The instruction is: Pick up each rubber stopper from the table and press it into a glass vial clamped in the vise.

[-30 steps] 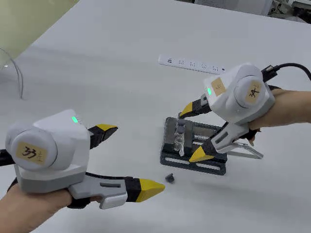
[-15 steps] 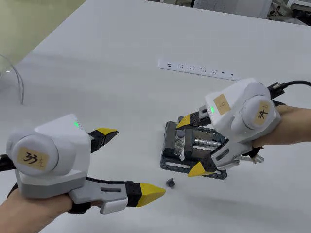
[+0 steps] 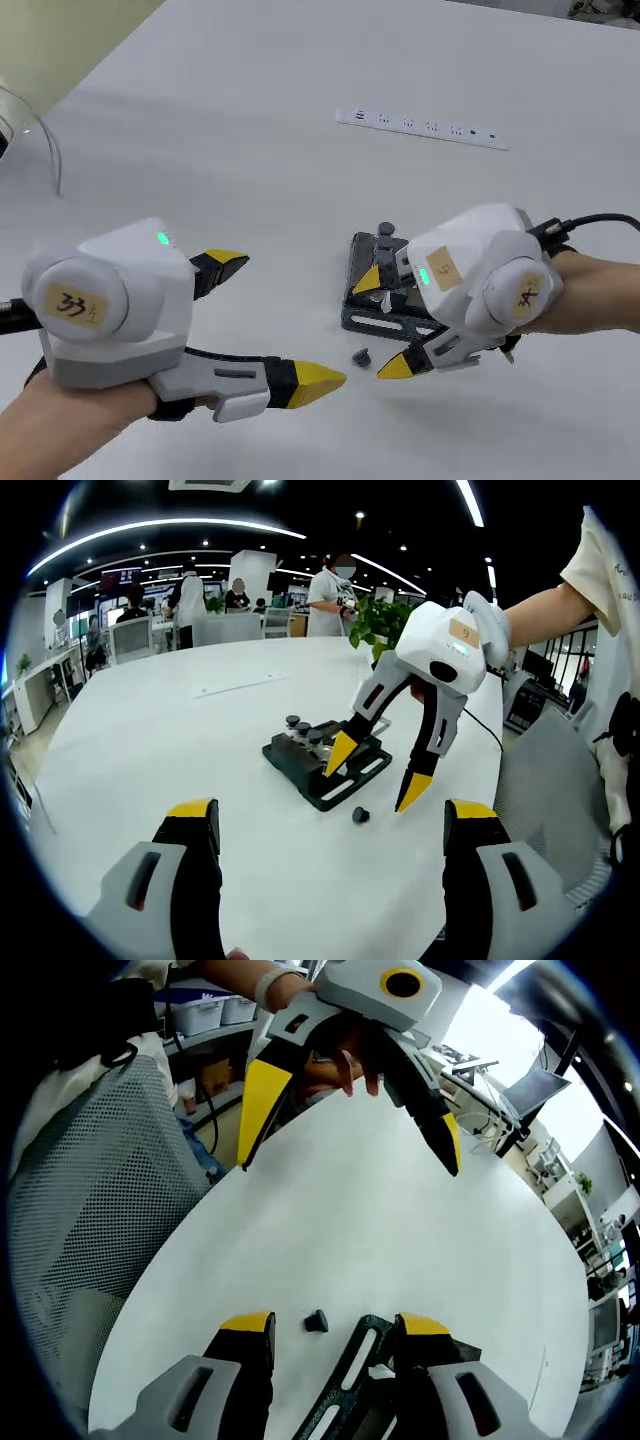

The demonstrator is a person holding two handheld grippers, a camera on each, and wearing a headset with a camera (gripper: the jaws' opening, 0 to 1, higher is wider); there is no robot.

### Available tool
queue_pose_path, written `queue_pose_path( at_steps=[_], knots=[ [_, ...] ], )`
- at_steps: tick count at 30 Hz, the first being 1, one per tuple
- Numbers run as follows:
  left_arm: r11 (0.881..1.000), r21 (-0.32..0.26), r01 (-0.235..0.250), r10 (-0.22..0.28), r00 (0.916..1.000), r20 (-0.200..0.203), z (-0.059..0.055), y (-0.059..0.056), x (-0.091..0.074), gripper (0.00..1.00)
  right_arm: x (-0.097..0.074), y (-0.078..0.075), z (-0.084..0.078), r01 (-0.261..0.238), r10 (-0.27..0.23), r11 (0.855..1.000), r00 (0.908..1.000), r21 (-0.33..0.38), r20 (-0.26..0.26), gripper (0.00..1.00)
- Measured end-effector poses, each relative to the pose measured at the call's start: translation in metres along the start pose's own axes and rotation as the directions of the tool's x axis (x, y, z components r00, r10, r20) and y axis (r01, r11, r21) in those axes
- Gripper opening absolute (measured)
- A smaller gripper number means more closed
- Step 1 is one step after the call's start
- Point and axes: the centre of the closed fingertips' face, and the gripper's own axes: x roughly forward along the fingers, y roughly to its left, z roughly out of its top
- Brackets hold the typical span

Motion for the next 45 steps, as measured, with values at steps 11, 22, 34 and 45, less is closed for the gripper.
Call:
queue_pose_path(
  at_steps=[11,22,34,45],
  knots=[
    [1.000,-0.012,-0.006,0.006,0.9999,-0.012,-0.006,-0.001,-0.003,0.92,0.018,0.008,-0.017,-0.016,0.012,0.997,0.9988,-0.082,-0.048,0.21],
    [1.000,-0.027,-0.010,0.010,0.9998,-0.015,-0.010,-0.002,-0.004,0.92,0.024,0.007,-0.018,-0.024,0.016,0.991,0.9980,-0.131,-0.062,0.11],
    [0.999,-0.040,-0.017,0.016,0.9997,-0.016,-0.013,-0.003,-0.003,0.92,0.024,0.007,-0.020,-0.032,0.024,0.992,0.9974,-0.125,-0.067,0.05],
    [0.995,-0.088,-0.051,0.052,0.9986,0.011,-0.003,0.002,0.001,0.85,0.014,0.003,-0.016,0.031,-0.031,0.999,0.9992,-0.026,-0.026,0.05]
  ],
)
